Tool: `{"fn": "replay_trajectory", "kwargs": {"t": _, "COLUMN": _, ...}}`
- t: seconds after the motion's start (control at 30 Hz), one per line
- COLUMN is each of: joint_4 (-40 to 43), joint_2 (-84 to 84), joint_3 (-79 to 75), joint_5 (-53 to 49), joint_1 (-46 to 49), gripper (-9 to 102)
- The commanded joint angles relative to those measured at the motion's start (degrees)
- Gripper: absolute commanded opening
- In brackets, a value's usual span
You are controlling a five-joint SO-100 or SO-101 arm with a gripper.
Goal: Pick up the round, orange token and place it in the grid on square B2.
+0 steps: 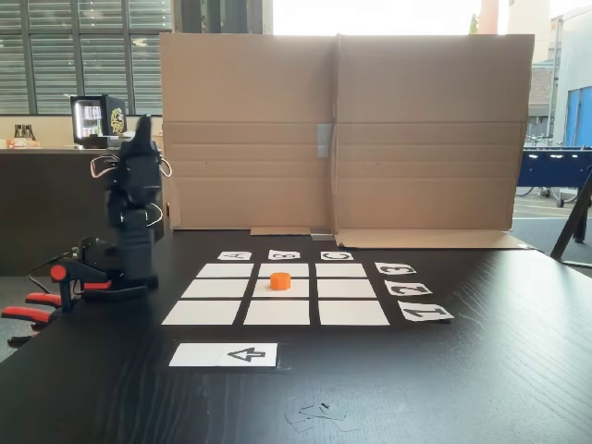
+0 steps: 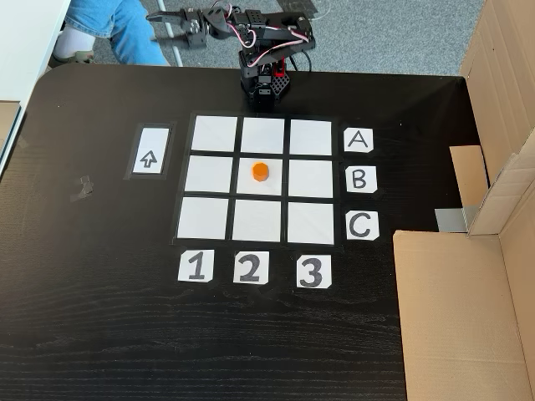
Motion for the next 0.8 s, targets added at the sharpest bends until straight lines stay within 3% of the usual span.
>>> {"fn": "replay_trajectory", "kwargs": {"t": 0.0, "joint_4": 4.7, "joint_2": 5.7, "joint_3": 5.1, "joint_5": 0.1, "joint_1": 9.5, "gripper": -1}}
{"fn": "replay_trajectory", "kwargs": {"t": 0.17, "joint_4": 11.9, "joint_2": 12.0, "joint_3": 15.3, "joint_5": -3.6, "joint_1": 15.9, "gripper": -1}}
{"fn": "replay_trajectory", "kwargs": {"t": 0.27, "joint_4": 20.6, "joint_2": 14.3, "joint_3": 16.3, "joint_5": -6.7, "joint_1": 19.6, "gripper": -1}}
{"fn": "replay_trajectory", "kwargs": {"t": 0.77, "joint_4": 21.1, "joint_2": 14.3, "joint_3": 16.1, "joint_5": -5.6, "joint_1": 20.7, "gripper": -1}}
